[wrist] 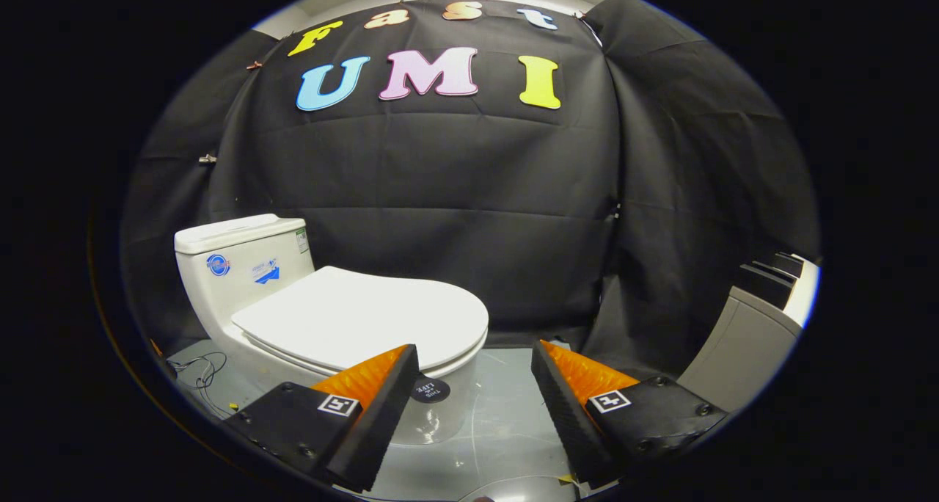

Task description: Open the toilet lid.

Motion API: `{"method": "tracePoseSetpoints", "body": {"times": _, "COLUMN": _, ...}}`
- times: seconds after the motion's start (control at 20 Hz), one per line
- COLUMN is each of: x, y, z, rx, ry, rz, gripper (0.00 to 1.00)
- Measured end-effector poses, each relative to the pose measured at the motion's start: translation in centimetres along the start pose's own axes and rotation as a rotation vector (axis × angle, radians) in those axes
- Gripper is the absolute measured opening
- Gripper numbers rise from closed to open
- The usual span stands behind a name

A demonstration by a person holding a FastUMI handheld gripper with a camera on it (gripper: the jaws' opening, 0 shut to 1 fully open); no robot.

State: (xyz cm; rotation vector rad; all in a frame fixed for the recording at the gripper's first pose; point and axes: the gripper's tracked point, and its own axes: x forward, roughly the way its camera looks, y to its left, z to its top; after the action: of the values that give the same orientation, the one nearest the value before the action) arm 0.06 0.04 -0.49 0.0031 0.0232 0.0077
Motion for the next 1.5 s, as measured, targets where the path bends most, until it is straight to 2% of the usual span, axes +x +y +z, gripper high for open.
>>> {"method": "tracePoseSetpoints", "body": {"times": 0.55, "x": 0.7, "y": 1.8, "z": -0.1, "rx": 0.005, "ry": 0.031, "rz": 0.07, "gripper": 0.98}}
{"method": "tracePoseSetpoints", "body": {"times": 0.8, "x": 1.9, "y": 2.4, "z": -0.4, "rx": 0.071, "ry": 0.076, "rz": 0.103, "gripper": 0.98}}
{"method": "tracePoseSetpoints", "body": {"times": 1.1, "x": 3.7, "y": 2.8, "z": -2.0, "rx": 0.269, "ry": 0.148, "rz": 0.099, "gripper": 0.99}}
{"method": "tracePoseSetpoints", "body": {"times": 1.3, "x": 4.9, "y": 2.9, "z": -4.3, "rx": 0.486, "ry": 0.212, "rz": 0.071, "gripper": 0.98}}
{"method": "tracePoseSetpoints", "body": {"times": 1.5, "x": 5.6, "y": 3.2, "z": -5.9, "rx": 0.558, "ry": 0.228, "rz": 0.068, "gripper": 0.99}}
